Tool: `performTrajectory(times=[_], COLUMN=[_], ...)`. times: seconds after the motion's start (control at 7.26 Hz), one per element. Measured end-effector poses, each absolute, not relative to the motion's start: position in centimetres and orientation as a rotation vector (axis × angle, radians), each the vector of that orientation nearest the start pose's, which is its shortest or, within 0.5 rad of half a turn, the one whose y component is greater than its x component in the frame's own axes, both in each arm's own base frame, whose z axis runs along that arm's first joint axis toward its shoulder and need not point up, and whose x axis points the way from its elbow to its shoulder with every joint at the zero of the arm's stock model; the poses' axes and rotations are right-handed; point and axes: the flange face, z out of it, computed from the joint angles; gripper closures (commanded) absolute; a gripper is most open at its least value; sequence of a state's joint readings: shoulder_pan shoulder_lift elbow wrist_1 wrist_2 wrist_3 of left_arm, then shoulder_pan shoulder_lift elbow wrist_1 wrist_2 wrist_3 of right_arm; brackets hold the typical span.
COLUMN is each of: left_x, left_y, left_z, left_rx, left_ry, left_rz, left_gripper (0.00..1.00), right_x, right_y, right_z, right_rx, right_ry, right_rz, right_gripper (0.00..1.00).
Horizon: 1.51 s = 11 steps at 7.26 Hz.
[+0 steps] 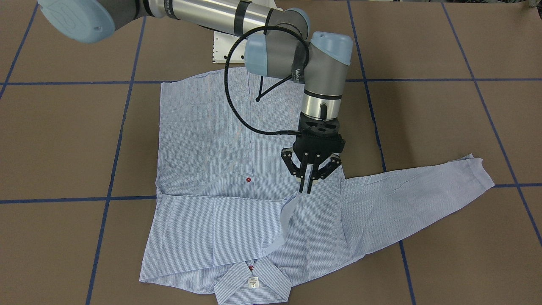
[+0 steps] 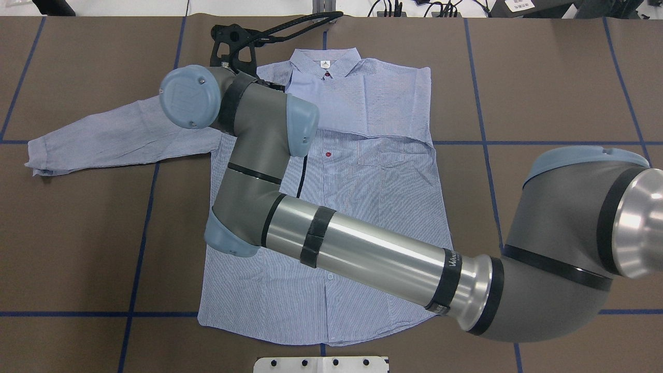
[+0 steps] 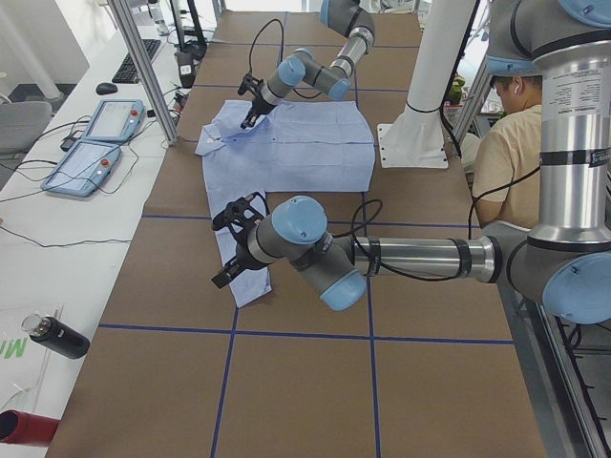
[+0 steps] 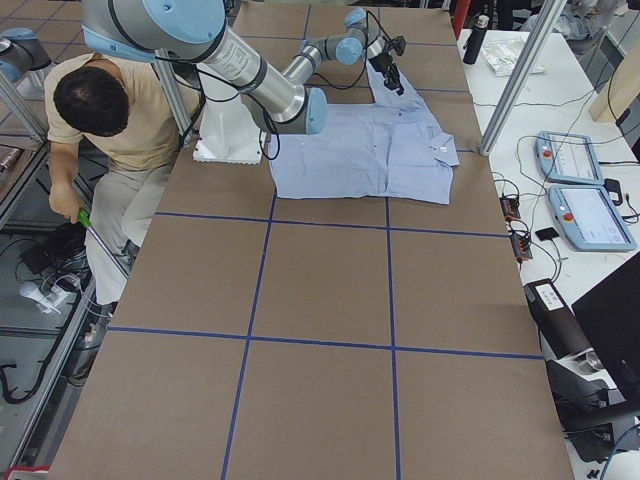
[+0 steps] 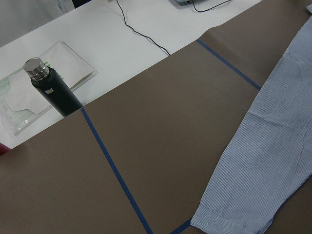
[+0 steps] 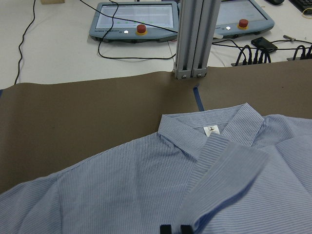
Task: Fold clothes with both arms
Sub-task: 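Carry the sleeve with the right gripper across the chest toward the collar, then open the right gripper and withdraw it from the folded sleeve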
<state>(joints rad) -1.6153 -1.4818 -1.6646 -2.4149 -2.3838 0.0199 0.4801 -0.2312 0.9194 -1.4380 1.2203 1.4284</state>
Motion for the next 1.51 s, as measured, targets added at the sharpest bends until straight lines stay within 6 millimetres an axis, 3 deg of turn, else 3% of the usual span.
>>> performTrajectory(times=[0.14, 0.28, 0.41, 0.55, 0.83, 0.96, 1.1, 1.24, 1.38, 1.51], left_x=[-8.2, -8.1, -8.1, -7.9, -5.6, -3.5, -1.8, -0.6, 1.1, 4.3], left_y=[-46.9, -46.9, -47.0, -47.3, -47.5, -47.7, -47.9, -48.2, -48.7, -49.3], left_z=[55.4, 55.4, 55.4, 55.3, 54.6, 54.5, 54.2, 53.9, 53.7, 54.1], left_rx=[0.824, 0.825, 0.824, 0.826, 0.878, 0.882, 0.858, 0.818, 0.798, 0.789], left_ry=[0.736, 0.736, 0.738, 0.740, 0.748, 0.765, 0.801, 0.842, 0.847, 0.815], left_rz=[0.323, 0.323, 0.323, 0.327, 0.396, 0.437, 0.418, 0.297, 0.152, 0.044], left_gripper=[0.00, 0.00, 0.00, 0.00, 0.00, 0.00, 0.00, 0.00, 0.00, 0.00], right_x=[-68.5, -68.2, -66.8, -64.0, -55.4, -49.0, -42.3, -36.1, -30.7, -26.0], right_y=[-54.0, -54.4, -56.2, -58.1, -59.6, -59.8, -58.5, -55.7, -52.9, -51.0], right_z=[-2.2, -3.1, -1.9, 1.2, 10.8, 15.8, 20.7, 25.7, 29.8, 33.2], right_rx=[0.550, 0.522, 0.458, 0.392, 0.387, 0.378, 0.381, 0.398, 0.410, 0.408], right_ry=[-0.699, -0.712, -0.723, -0.741, -0.757, -0.778, -0.796, -0.789, -0.768, -0.762], right_rz=[0.476, 0.479, 0.463, 0.419, 0.262, 0.170, 0.078, 0.000, -0.056, -0.104], right_gripper=[0.00, 0.00, 0.00, 0.00, 0.00, 0.00, 0.00, 0.00, 0.00, 0.00])
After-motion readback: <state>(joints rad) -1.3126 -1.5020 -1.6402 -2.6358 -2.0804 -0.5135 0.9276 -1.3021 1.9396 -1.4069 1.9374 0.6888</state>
